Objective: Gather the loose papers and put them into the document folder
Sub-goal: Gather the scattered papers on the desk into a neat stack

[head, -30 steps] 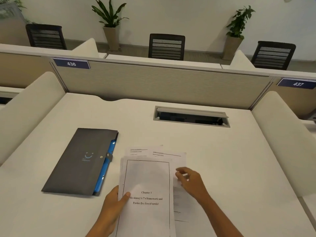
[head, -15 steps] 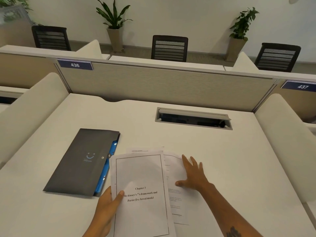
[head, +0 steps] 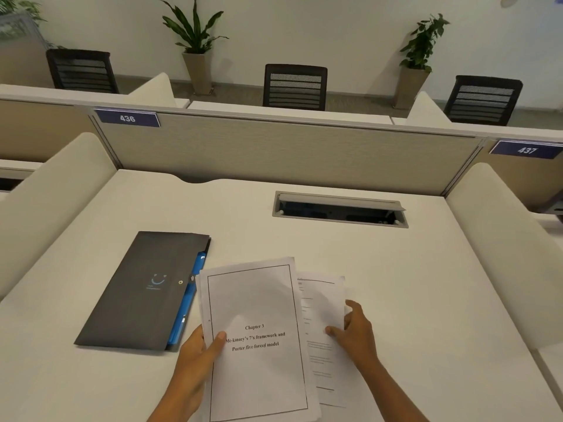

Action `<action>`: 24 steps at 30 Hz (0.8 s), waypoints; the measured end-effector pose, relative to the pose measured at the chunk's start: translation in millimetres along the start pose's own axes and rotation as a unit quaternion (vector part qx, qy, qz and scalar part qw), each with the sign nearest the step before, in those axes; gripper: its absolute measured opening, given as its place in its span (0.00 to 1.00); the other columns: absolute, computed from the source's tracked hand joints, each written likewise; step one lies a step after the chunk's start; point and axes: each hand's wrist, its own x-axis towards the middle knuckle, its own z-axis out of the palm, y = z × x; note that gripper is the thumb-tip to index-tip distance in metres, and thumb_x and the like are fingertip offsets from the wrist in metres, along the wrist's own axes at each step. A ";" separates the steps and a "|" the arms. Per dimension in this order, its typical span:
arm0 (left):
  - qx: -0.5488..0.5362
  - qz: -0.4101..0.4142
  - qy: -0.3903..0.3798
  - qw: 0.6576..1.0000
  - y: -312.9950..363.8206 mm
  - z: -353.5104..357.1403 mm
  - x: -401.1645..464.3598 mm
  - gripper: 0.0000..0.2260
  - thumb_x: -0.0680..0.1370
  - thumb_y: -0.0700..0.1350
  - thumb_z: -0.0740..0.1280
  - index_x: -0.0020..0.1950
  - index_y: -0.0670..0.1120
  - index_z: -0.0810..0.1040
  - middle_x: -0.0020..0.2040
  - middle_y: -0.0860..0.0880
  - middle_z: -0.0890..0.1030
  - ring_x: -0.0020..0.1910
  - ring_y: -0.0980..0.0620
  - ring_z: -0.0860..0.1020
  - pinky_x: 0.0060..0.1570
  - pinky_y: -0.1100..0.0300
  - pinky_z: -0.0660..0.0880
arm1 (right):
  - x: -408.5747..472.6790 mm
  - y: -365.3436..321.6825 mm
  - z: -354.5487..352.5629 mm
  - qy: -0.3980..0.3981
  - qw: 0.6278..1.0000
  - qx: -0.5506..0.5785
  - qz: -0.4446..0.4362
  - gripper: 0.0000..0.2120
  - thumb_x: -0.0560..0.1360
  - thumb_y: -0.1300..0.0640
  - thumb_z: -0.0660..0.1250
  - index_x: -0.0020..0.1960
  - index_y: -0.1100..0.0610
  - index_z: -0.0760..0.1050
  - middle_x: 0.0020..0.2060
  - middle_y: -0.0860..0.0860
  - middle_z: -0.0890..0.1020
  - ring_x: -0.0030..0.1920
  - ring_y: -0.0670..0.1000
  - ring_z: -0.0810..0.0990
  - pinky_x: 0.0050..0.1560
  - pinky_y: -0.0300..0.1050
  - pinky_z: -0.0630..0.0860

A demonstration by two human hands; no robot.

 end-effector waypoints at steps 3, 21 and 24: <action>-0.020 -0.006 -0.022 1.000 1.2 0.0 0.6 0.11 0.81 0.47 0.71 0.63 0.55 0.80 0.55 0.54 0.89 0.54 0.52 0.88 0.48 0.55 0.84 | -9.5 4.3 -2.4 0.023 0.996 0.083 0.011 0.09 0.78 0.59 0.76 0.57 0.57 0.82 0.46 0.51 0.86 0.44 0.52 0.85 0.45 0.52 0.86; 0.022 -0.017 -0.030 0.999 -1.7 4.1 -4.0 0.10 0.82 0.46 0.70 0.63 0.51 0.80 0.57 0.50 0.88 0.57 0.49 0.86 0.52 0.55 0.82 | -58.0 -37.7 2.4 -0.126 0.925 0.359 -0.007 0.08 0.82 0.59 0.71 0.58 0.54 0.88 0.56 0.56 0.90 0.58 0.59 0.89 0.63 0.58 0.84; 0.044 -0.029 -0.021 0.998 -5.9 3.7 -5.5 0.07 0.83 0.45 0.69 0.60 0.50 0.81 0.55 0.51 0.88 0.55 0.50 0.86 0.46 0.59 0.81 | -63.5 -41.2 12.8 -0.145 0.927 0.346 -0.006 0.08 0.82 0.56 0.72 0.58 0.54 0.88 0.54 0.56 0.90 0.57 0.60 0.89 0.58 0.57 0.86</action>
